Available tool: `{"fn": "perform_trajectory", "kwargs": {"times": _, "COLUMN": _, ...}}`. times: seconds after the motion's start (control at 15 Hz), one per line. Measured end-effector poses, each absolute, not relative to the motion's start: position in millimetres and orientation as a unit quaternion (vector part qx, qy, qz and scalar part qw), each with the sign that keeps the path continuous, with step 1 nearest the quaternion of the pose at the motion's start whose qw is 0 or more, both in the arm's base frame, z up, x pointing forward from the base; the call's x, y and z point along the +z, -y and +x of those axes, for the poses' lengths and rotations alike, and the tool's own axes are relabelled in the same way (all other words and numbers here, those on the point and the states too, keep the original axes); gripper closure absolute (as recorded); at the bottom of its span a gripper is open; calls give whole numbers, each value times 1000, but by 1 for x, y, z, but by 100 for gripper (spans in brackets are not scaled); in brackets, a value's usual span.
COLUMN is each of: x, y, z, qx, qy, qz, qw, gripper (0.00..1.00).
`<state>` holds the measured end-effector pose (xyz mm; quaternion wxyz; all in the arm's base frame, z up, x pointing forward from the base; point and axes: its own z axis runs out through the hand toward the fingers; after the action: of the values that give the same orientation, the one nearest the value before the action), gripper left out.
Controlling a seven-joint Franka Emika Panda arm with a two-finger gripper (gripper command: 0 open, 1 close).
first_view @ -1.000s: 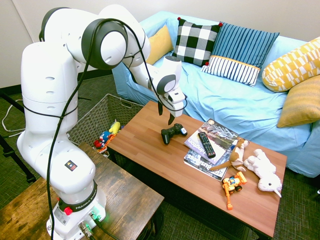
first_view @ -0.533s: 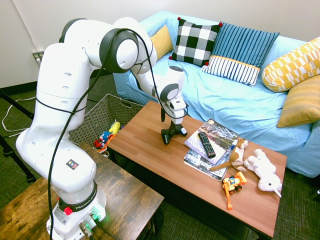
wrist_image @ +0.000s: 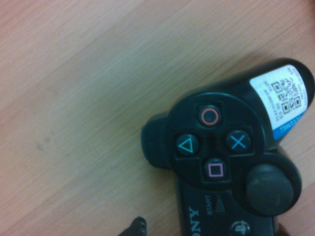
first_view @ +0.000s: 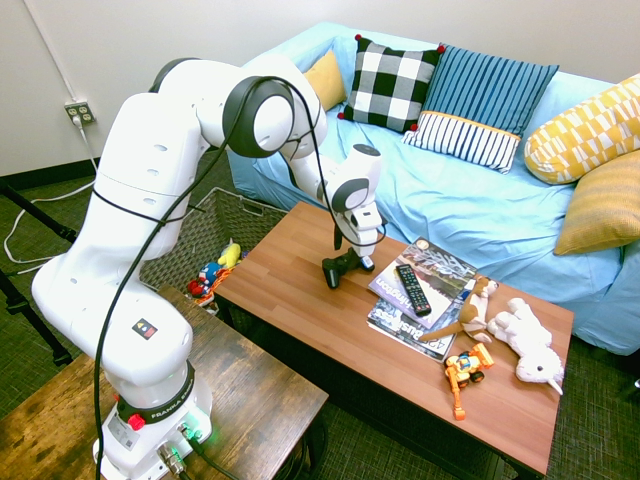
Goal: Put the gamepad in the basket
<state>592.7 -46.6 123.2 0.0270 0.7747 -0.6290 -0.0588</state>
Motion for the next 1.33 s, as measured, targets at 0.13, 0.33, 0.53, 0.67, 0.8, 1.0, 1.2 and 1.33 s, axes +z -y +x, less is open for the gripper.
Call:
{"fn": "perform_trajectory", "kwargs": {"times": 0.13, "x": 113, "y": 47, "z": 597, "qx": -62, "qy": 630, "qz": 774, "qw": 30, "gripper": 0}}
{"fn": "perform_trajectory", "kwargs": {"times": 0.33, "x": 102, "y": 50, "z": 604, "qx": -65, "qy": 632, "qz": 772, "qw": 33, "gripper": 100}}
{"fn": "perform_trajectory", "kwargs": {"times": 0.53, "x": 98, "y": 50, "z": 610, "qx": -71, "qy": 635, "qz": 769, "qw": 31, "gripper": 100}}
{"fn": "perform_trajectory", "kwargs": {"times": 0.67, "x": 100, "y": 52, "z": 613, "qx": -74, "qy": 636, "qz": 768, "qw": 30, "gripper": 100}}
{"fn": "perform_trajectory", "kwargs": {"times": 0.8, "x": 98, "y": 53, "z": 611, "qx": -80, "qy": 636, "qz": 767, "qw": 27, "gripper": 100}}
{"fn": "perform_trajectory", "kwargs": {"times": 1.0, "x": 90, "y": 50, "z": 609, "qx": -87, "qy": 630, "qz": 771, "qw": 27, "gripper": 100}}
{"fn": "perform_trajectory", "kwargs": {"times": 1.2, "x": 97, "y": 46, "z": 608, "qx": -85, "qy": 612, "qz": 786, "qw": 21, "gripper": 100}}
{"fn": "perform_trajectory", "kwargs": {"times": 1.33, "x": 119, "y": 41, "z": 603, "qx": -77, "qy": 591, "qz": 803, "qw": 10, "gripper": 100}}
